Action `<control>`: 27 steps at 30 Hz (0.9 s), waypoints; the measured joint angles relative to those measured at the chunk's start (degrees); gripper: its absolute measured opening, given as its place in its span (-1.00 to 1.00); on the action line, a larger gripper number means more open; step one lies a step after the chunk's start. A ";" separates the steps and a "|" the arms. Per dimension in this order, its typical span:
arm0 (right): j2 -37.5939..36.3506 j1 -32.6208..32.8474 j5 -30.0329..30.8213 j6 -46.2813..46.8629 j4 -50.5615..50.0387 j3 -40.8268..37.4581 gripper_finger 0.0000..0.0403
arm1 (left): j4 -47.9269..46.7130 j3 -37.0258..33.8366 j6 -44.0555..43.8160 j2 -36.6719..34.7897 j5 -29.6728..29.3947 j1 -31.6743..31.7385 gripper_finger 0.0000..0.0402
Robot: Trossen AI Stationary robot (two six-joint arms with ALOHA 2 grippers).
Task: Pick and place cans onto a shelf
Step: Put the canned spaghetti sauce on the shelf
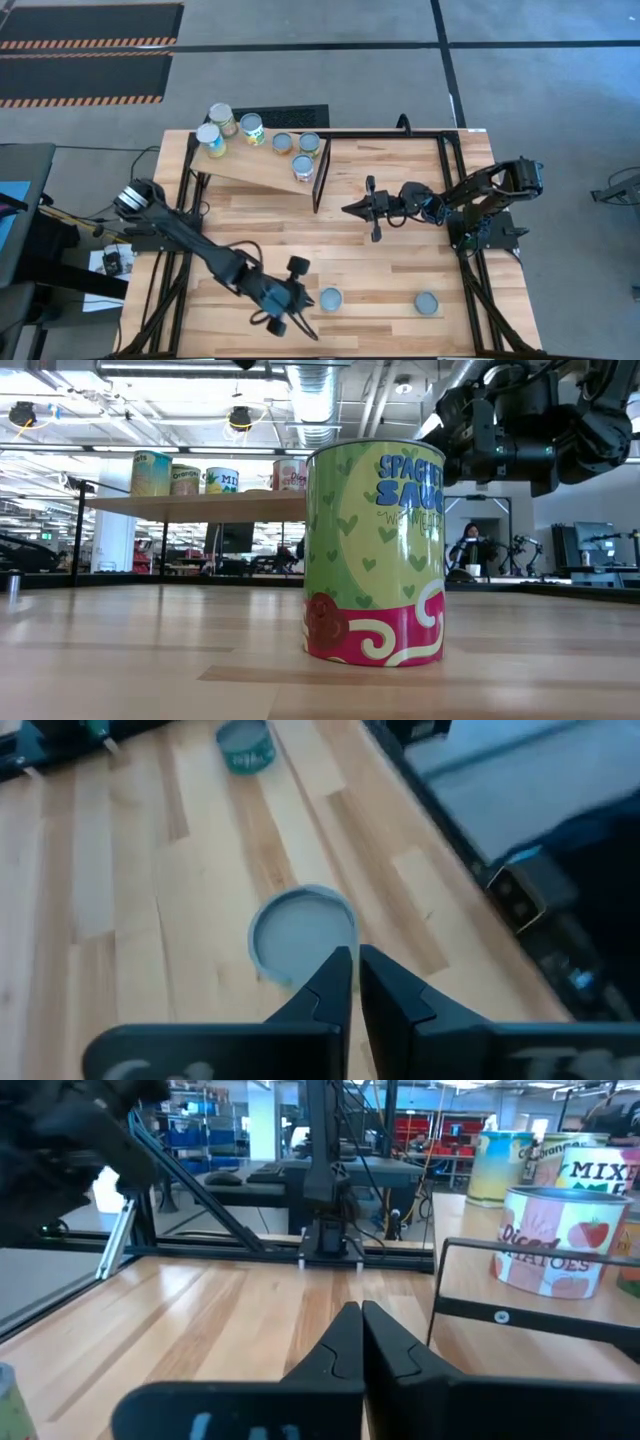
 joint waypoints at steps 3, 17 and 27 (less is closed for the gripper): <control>0.00 0.00 0.00 0.01 -0.47 0.00 -0.96 | -3.73 4.31 4.49 3.67 -0.27 0.05 -0.86; -0.02 -0.42 -0.02 0.02 -2.12 0.02 -0.96 | -7.87 8.92 19.62 11.54 0.22 1.94 -0.62; -0.02 -0.42 -0.02 0.02 -2.39 0.02 -0.96 | -7.18 8.16 23.98 11.55 4.69 3.30 -0.62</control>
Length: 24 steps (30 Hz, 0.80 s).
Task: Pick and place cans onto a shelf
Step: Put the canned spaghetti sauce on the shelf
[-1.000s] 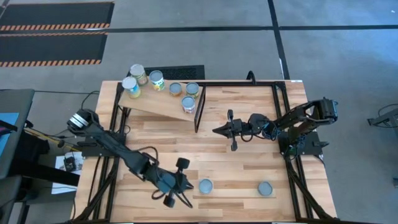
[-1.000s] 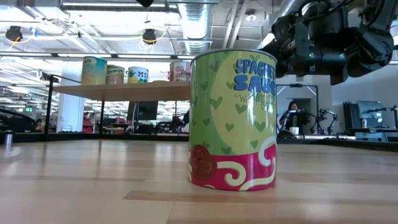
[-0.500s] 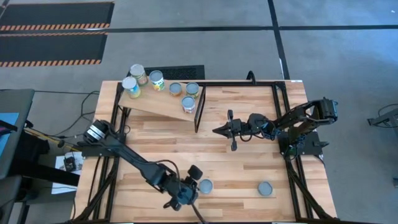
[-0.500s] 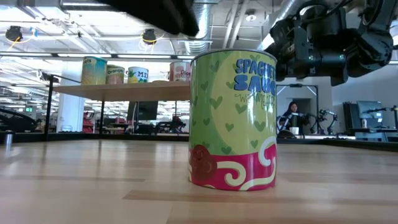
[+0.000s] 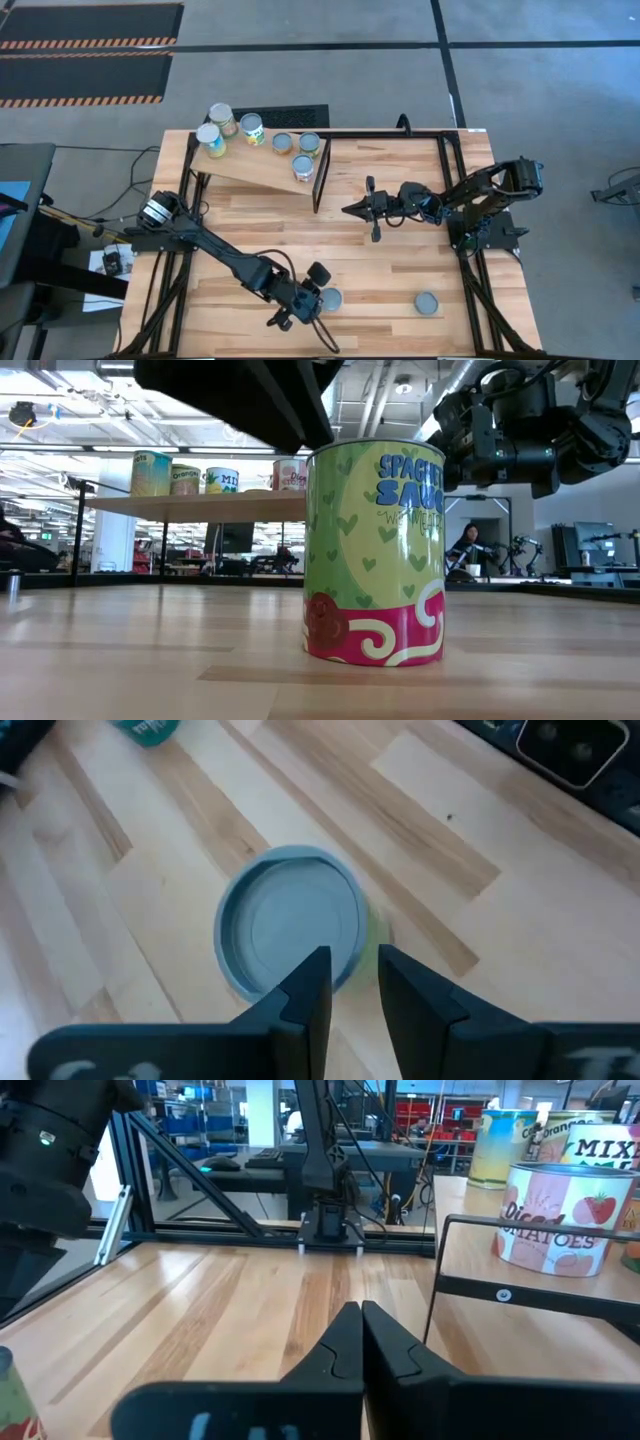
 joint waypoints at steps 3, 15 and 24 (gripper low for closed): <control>0.00 -0.06 0.00 0.00 0.00 0.00 -0.96 | 0.23 -0.05 0.00 0.02 0.34 0.05 -0.62; 0.00 -0.35 0.00 0.04 -0.49 0.00 -0.96 | 2.97 0.18 2.93 3.45 0.72 0.57 -0.64; 0.00 -0.35 0.00 0.09 -0.17 0.00 -0.96 | -5.76 4.37 1.19 1.61 -0.71 0.57 -0.96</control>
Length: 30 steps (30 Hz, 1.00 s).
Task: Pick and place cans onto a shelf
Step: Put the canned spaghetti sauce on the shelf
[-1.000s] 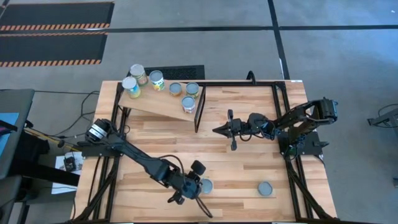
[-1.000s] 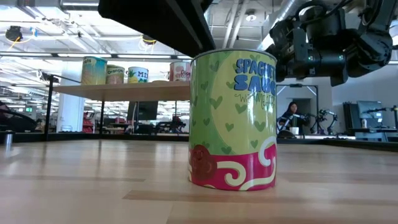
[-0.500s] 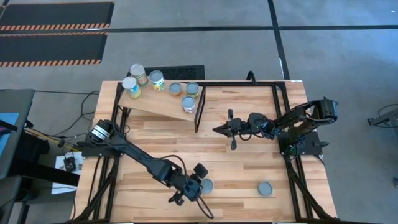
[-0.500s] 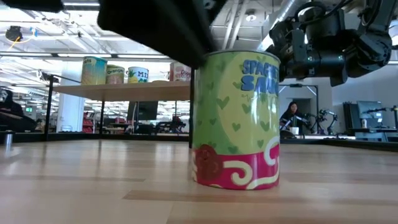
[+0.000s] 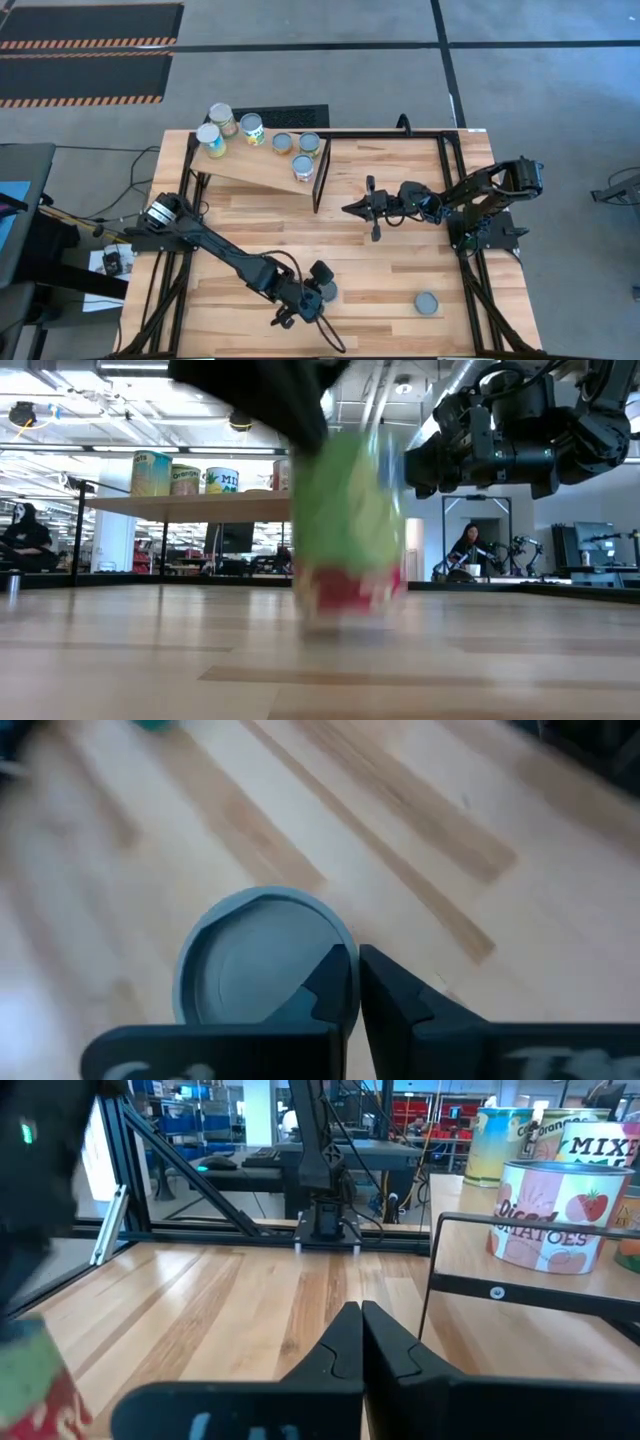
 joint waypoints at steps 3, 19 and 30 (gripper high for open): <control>0.00 0.00 0.00 0.06 -0.22 0.00 -0.96 | -4.86 2.55 -4.83 -3.63 -0.92 0.06 -0.99; 0.00 0.00 0.00 0.42 -0.26 0.00 -0.96 | -45.01 6.99 -53.33 -30.09 -22.04 7.90 -1.00; 0.00 0.00 0.00 0.54 -0.24 0.00 -0.96 | -52.83 3.98 -51.06 -41.61 -22.60 33.30 -1.00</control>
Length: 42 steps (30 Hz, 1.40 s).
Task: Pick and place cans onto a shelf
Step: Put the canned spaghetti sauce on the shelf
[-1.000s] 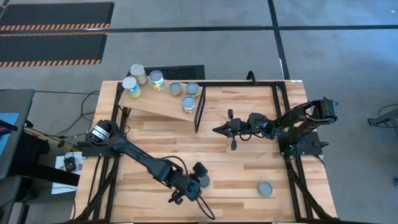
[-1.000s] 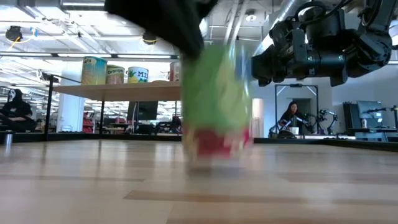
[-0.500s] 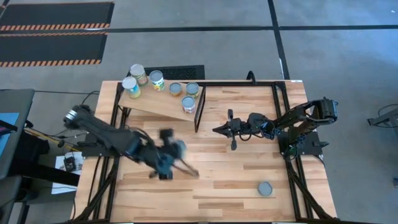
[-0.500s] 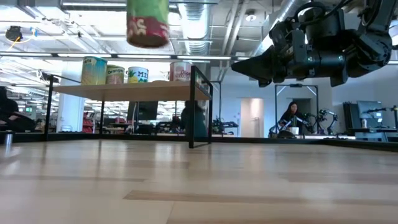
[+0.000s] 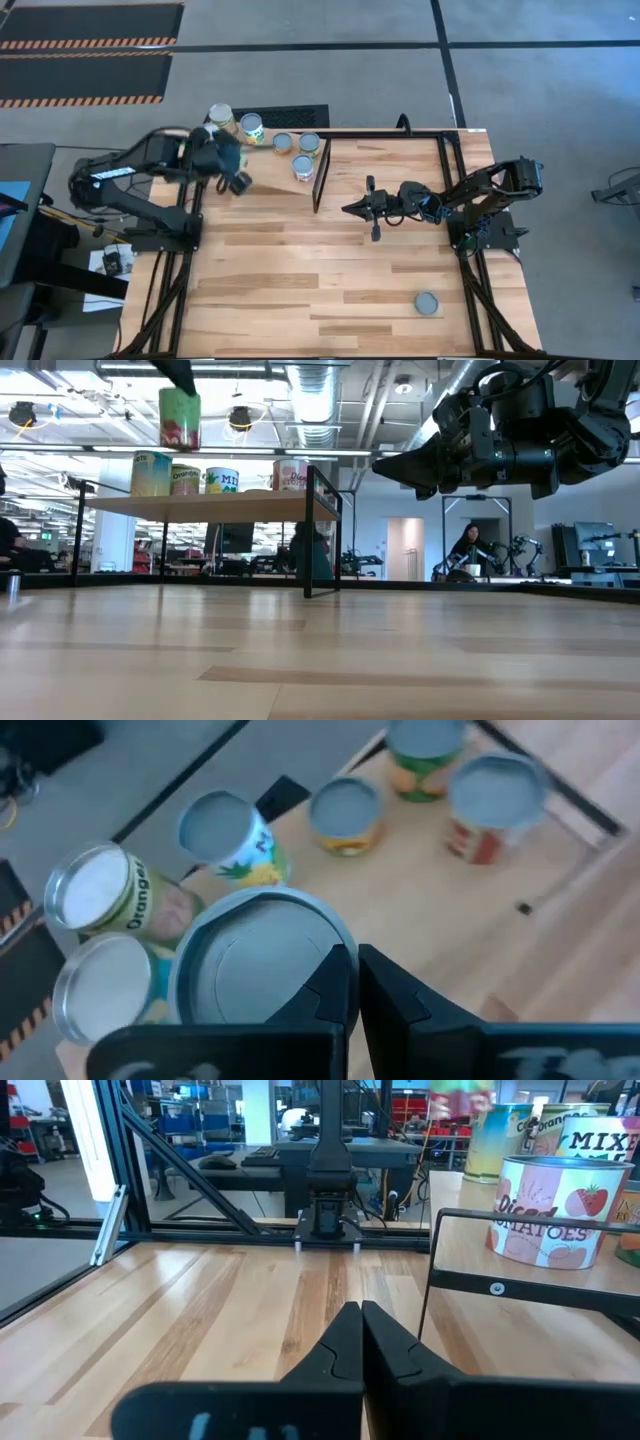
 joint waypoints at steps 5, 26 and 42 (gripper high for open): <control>0.00 0.00 0.00 0.00 0.00 0.00 -0.96 | 8.01 -5.68 7.92 -0.31 7.61 11.50 -1.00; 0.00 0.00 0.00 -0.07 -0.04 0.00 -0.96 | 14.37 -10.57 14.22 0.61 16.39 23.65 -1.00; 0.00 0.00 -0.02 -0.09 -0.22 0.00 -0.96 | 15.16 -10.54 16.39 5.13 17.76 25.55 -1.00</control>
